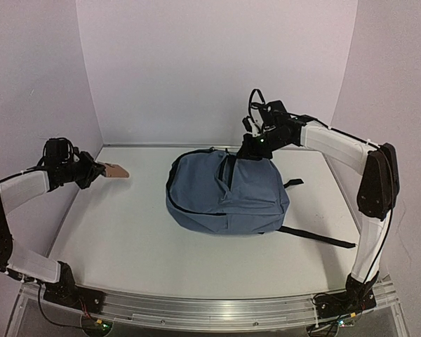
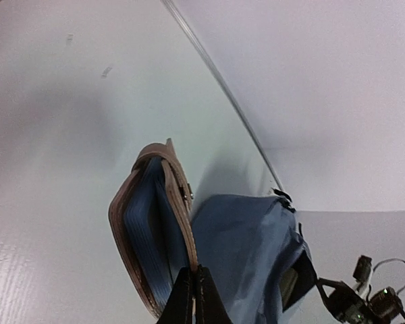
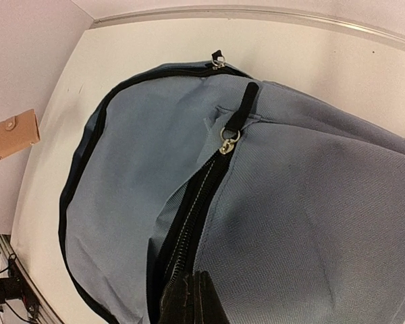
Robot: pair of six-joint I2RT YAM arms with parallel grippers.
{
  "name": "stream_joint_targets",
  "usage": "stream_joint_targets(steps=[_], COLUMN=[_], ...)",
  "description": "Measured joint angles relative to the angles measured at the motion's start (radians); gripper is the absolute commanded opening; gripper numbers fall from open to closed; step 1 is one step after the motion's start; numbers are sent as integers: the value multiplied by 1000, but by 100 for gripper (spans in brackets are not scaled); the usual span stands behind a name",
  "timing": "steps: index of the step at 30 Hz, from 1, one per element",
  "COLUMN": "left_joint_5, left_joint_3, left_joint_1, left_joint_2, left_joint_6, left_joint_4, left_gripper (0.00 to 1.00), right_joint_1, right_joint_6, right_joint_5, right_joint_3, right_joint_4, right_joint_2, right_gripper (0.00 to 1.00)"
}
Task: Pack the student bag
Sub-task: Pick up the stationery from the center of the board, then place the stationery in the student bag.
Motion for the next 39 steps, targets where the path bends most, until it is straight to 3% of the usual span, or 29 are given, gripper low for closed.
stream_joint_targets(steps=[9,19,20,25,27,32,39], left_joint_5=[201,354,361,389,390,387,360], left_joint_3=[205,434,445,471,471,478,476], left_joint_1=[-254,-462,-474,-522,-525,-521,-519], left_joint_2=[86,406,431,534,545,540,502], left_joint_6=[-25,-76,-80,-110,-114,-100,-77], left_joint_4=[152,350,363,418,419,410,364], left_gripper=[0,0,0,0,0,0,0], right_joint_1=[-4,-4,-4,-4,2,45,154], right_joint_6=[0,-3,-4,-19,-18,-44,-114], right_joint_5=[-44,-84,-84,-70,-46,75,261], right_joint_3=[21,63,63,63,63,61,61], right_joint_4=[-8,19,20,19,16,2,-28], right_joint_2=[3,3,3,3,3,3,17], right_gripper=[0,0,6,58,73,81,71])
